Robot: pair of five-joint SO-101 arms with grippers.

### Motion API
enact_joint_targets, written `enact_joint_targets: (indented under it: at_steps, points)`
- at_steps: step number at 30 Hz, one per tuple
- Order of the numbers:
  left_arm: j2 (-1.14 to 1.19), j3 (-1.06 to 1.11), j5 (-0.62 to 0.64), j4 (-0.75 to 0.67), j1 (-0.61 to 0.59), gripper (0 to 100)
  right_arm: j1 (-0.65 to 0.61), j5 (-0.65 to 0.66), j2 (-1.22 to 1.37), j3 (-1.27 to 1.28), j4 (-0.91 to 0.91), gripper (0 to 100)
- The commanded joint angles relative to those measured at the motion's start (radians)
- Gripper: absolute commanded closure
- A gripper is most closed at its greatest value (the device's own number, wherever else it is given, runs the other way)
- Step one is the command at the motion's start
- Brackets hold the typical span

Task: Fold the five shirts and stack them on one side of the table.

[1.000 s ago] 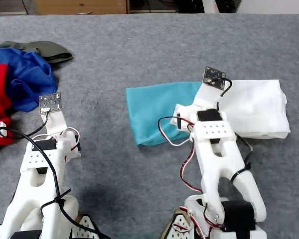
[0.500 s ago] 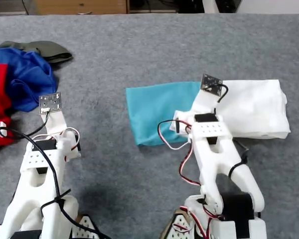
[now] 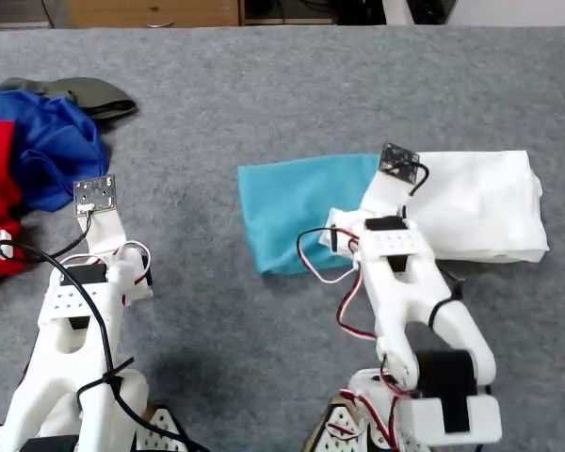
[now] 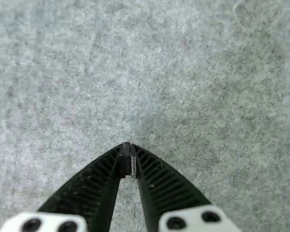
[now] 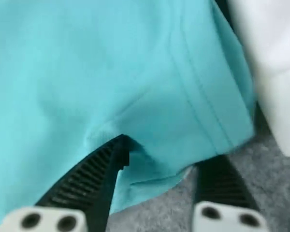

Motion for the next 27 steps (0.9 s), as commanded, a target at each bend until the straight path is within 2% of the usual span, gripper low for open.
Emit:
enact_joint_targets:
  at_steps: [1, 11, 16, 21, 27]
  points:
    - [-0.01, 0.0, -0.006, -0.009, 0.008, 98, 0.001, -0.003, 0.077, -0.053, -0.043, 95.3]
    - [-0.01, 0.0, -0.006, -0.009, 0.008, 98, -0.018, 0.011, 0.114, -0.108, 0.026, 99.5]
    - [-0.01, 0.0, -0.006, -0.011, 0.008, 98, -0.018, 0.014, -0.008, -0.101, 0.026, 99.7]
    - [-0.01, 0.0, -0.006, -0.011, 0.008, 98, -0.018, 0.055, -0.12, -0.114, 0.02, 99.7]
    - [-0.01, 0.002, -0.006, -0.011, 0.008, 98, -0.005, 0.141, -0.136, -0.17, 0.035, 99.7]
